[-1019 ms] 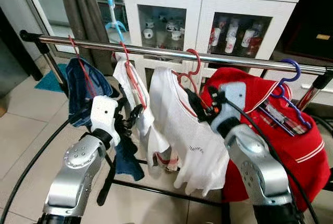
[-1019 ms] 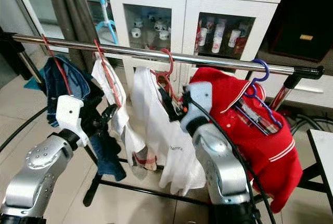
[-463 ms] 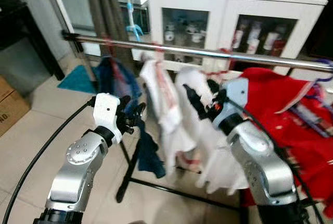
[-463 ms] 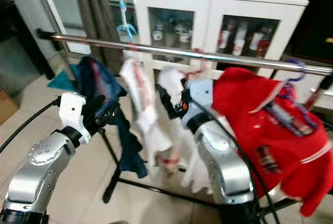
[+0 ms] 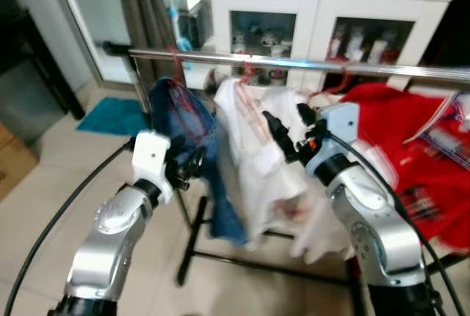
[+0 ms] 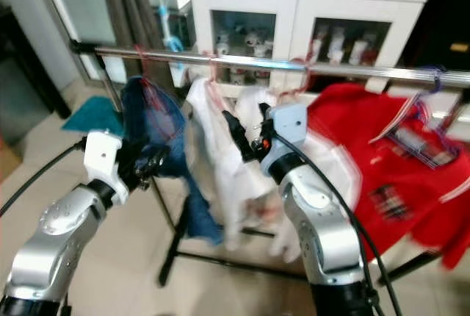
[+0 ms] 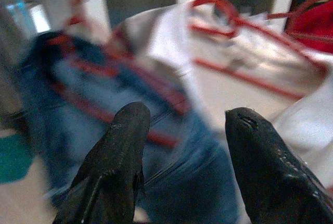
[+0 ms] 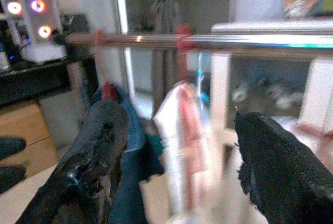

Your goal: Hang hanger

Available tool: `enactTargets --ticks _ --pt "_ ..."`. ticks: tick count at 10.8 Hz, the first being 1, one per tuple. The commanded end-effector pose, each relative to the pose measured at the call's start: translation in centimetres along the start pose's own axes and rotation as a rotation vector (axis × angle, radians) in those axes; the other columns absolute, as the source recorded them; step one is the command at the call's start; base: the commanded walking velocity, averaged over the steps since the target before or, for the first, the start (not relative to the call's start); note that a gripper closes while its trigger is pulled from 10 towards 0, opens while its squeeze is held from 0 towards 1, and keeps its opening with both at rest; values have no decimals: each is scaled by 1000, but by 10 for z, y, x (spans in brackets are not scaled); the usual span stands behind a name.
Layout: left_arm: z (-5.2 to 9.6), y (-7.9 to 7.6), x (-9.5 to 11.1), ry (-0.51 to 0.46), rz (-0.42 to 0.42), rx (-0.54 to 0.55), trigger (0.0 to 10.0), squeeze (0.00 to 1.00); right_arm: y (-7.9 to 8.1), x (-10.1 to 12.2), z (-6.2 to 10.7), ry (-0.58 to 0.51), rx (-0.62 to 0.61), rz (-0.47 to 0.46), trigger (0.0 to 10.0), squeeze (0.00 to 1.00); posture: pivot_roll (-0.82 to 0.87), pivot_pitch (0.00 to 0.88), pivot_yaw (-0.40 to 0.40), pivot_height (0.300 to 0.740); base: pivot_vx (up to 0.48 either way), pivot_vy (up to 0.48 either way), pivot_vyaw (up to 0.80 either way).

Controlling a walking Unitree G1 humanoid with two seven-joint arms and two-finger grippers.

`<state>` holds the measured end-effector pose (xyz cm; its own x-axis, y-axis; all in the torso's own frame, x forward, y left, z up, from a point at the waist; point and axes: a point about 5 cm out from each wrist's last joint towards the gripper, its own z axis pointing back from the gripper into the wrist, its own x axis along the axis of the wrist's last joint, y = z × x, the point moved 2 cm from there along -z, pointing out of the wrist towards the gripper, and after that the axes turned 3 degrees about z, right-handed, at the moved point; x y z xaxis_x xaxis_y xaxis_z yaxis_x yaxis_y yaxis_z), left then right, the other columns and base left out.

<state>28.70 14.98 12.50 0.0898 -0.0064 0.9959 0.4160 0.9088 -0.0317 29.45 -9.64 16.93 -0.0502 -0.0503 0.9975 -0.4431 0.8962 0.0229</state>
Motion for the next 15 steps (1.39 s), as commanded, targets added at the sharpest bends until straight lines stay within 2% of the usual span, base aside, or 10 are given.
enactTargets --ticks 1,3,5,6,9,11,15 --pt "3 5 1 5 -12 13 10000 0 6 3 -2 -10 26 -21 10000 0 -16 0 70 740 0 394 0" --pt "8 1 -1 12 -11 13 10000 0 8 -2 2 8 25 -47 10000 0 -12 0 65 740 0 332 0" --pt "13 -3 -6 18 11 22 10000 0 5 -11 10 35 -27 -121 10000 0 -23 0 70 740 0 0 0" --pt "13 -6 -6 15 6 21 10000 0 0 -17 14 64 -68 -77 10000 0 -23 0 70 740 0 0 0" --pt "10 -7 -3 -11 -10 42 10000 0 -8 -19 13 72 -104 -65 10000 0 -28 0 65 740 349 0 798" --pt "11 -3 -5 -4 -13 59 10000 0 -10 -15 10 50 -122 -62 10000 0 -25 0 63 740 405 0 0" --pt "10 -2 -5 -2 -20 62 10000 0 -5 -12 7 43 -82 0 10000 0 -21 0 60 740 405 0 0"
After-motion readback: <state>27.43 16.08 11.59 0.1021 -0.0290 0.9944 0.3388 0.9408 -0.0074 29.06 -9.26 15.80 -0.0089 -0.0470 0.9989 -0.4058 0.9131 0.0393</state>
